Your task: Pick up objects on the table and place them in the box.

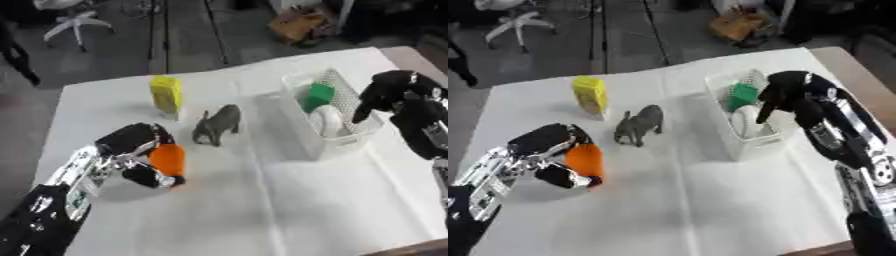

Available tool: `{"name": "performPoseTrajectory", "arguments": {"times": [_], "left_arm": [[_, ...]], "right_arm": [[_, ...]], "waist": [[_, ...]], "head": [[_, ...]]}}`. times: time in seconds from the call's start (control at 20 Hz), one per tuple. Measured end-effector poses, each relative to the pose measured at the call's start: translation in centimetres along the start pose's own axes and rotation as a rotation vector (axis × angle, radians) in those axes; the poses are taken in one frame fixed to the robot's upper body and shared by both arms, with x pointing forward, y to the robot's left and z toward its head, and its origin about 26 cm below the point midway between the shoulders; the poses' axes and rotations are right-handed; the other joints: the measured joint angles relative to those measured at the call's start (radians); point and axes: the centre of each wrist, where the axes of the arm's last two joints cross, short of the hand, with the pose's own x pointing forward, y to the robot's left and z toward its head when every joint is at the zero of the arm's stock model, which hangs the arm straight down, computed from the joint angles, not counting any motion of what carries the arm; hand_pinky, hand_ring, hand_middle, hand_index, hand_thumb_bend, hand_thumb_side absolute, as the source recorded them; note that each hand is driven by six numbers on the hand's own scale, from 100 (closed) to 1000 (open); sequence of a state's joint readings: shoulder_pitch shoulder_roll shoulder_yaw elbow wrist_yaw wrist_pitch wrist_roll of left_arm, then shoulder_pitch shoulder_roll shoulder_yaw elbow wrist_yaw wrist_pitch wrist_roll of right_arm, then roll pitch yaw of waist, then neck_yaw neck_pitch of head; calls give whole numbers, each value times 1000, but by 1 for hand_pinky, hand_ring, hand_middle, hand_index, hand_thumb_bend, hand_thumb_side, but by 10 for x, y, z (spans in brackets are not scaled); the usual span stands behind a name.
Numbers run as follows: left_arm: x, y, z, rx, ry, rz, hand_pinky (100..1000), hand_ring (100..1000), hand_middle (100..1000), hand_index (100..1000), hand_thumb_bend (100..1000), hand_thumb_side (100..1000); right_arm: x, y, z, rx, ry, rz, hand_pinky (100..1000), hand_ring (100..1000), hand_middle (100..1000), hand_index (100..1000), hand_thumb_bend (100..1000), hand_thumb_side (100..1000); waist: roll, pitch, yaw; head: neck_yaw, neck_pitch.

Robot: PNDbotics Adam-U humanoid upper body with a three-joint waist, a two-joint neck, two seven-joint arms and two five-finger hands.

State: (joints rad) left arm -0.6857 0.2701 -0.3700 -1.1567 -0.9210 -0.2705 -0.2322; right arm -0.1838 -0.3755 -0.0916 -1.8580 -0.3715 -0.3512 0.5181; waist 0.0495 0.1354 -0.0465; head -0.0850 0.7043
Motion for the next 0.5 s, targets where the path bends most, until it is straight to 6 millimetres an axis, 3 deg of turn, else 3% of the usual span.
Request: {"name": "performPoseTrajectory", "arguments": {"times": [0.15, 0.5], "left_arm": [[-1, -1, 0, 41, 14, 20, 271, 278, 344, 468, 355, 537], [-1, 2, 0, 55, 19, 37, 276, 278, 346, 472, 377, 496]], "right_arm": [[0, 0, 0, 0, 0, 0, 510, 526, 629, 827, 294, 622], [0, 0, 0, 0, 0, 0, 511, 526, 629, 826, 295, 622]], "waist": [[0, 0, 0], [0, 0, 0]], "head": [[0, 0], [0, 0]]}}
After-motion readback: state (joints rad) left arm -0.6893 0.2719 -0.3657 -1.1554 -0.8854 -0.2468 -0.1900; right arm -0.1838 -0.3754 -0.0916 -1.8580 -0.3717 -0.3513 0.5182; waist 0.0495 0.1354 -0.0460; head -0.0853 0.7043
